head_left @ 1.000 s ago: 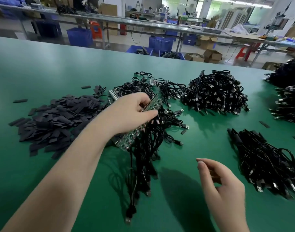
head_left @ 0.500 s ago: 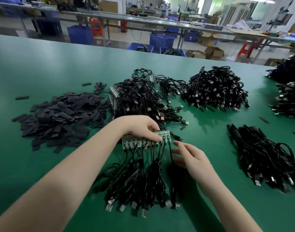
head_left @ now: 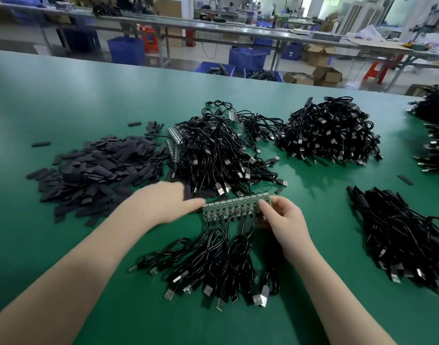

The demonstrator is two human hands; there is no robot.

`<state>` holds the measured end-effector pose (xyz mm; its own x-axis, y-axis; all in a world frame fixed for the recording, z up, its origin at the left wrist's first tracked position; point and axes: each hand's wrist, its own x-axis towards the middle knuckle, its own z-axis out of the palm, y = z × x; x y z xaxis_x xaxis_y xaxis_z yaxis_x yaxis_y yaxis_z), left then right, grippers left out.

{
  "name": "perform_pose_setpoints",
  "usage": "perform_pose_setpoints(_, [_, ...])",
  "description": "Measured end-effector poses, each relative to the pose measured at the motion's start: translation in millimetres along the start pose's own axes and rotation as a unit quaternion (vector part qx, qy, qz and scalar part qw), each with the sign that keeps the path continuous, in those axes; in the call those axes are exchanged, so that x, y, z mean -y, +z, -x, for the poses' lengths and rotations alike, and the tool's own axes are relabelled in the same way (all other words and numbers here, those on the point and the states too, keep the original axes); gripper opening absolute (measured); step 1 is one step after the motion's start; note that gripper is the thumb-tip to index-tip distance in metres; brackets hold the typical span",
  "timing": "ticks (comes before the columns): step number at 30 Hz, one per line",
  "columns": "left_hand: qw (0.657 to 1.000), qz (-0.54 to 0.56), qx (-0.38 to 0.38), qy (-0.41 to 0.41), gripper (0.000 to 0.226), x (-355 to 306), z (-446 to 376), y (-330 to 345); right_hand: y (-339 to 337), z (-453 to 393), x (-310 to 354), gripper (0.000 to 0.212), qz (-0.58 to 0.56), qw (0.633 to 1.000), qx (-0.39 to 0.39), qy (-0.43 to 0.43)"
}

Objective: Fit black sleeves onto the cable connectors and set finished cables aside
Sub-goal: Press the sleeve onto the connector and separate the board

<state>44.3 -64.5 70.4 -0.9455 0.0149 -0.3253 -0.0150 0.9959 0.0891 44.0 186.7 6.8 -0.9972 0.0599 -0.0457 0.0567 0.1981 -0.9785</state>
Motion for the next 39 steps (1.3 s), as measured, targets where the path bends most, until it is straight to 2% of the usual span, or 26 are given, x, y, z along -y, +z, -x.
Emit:
perform_pose_setpoints(2, [0.996, -0.051, 0.061, -0.039, 0.069, 8.9, 26.5, 8.4, -4.0, -2.6, -1.1, 0.017, -0.008, 1.000, -0.010, 0.011])
perform_pose_setpoints(4, [0.995, -0.050, 0.078, -0.036, 0.056, 7.5, 50.7, 17.7, -6.0, -6.6, 0.6, 0.019, 0.002, 1.000, -0.020, 0.013])
perform_pose_setpoints(9, [0.991, 0.054, 0.120, 0.028, 0.027, -12.7, 79.1, 19.8, 9.4, -11.3, 0.5, 0.017, -0.031, 0.999, -0.006, 0.032])
perform_pose_setpoints(12, [0.983, 0.120, 0.140, 0.010, 0.029, -17.6, 70.4, 10.2, 16.3, -14.9, 0.3, 0.009, -0.042, 0.999, 0.017, 0.024])
perform_pose_setpoints(14, [0.990, 0.125, 0.070, -0.004, 0.032, -18.1, 52.1, 3.7, 14.9, -19.4, 1.4, 0.004, -0.046, 0.998, 0.037, 0.015])
perform_pose_setpoints(16, [0.991, 0.107, -0.085, 0.001, 0.032, -21.9, 27.9, 1.6, 12.6, -21.9, 2.2, 0.007, -0.042, 0.998, 0.052, 0.007])
perform_pose_setpoints(18, [0.967, 0.143, -0.208, 0.048, 0.034, -34.0, 6.5, 5.7, 13.0, -20.5, 1.0, 0.009, -0.036, 0.998, 0.049, -0.010])
perform_pose_setpoints(19, [0.957, 0.159, -0.229, 0.083, 0.037, -41.8, -2.5, 9.2, 13.7, -18.9, -0.3, 0.008, -0.034, 0.998, 0.042, -0.024])
perform_pose_setpoints(21, [0.949, 0.184, -0.215, 0.141, 0.041, -55.9, -15.2, 19.7, 14.8, -14.3, -2.3, 0.009, -0.028, 0.998, 0.028, -0.049])
perform_pose_setpoints(24, [0.942, 0.213, -0.197, 0.170, 0.029, -68.9, -21.4, 37.6, 11.6, -10.9, -4.7, 0.016, -0.038, 0.997, 0.017, -0.067])
perform_pose_setpoints(29, [0.933, 0.220, -0.247, 0.140, 0.022, -75.6, -21.2, 49.9, 6.1, -11.1, -6.3, 0.014, -0.011, 0.996, 0.011, -0.083])
perform_pose_setpoints(34, [0.945, 0.218, -0.230, 0.076, 0.023, -89.6, -22.4, 49.0, 5.9, -12.2, -9.1, 0.022, 0.055, 0.994, -0.016, -0.095])
perform_pose_setpoints(37, [0.954, 0.221, -0.200, 0.038, 0.023, -97.0, -26.4, 47.2, 7.8, -10.8, -11.1, 0.019, 0.075, 0.992, -0.029, -0.094])
perform_pose_setpoints(39, [0.956, 0.225, -0.184, 0.035, 0.021, -97.9, -28.3, 45.5, 8.6, -10.5, -10.8, 0.022, 0.079, 0.992, -0.031, -0.096])
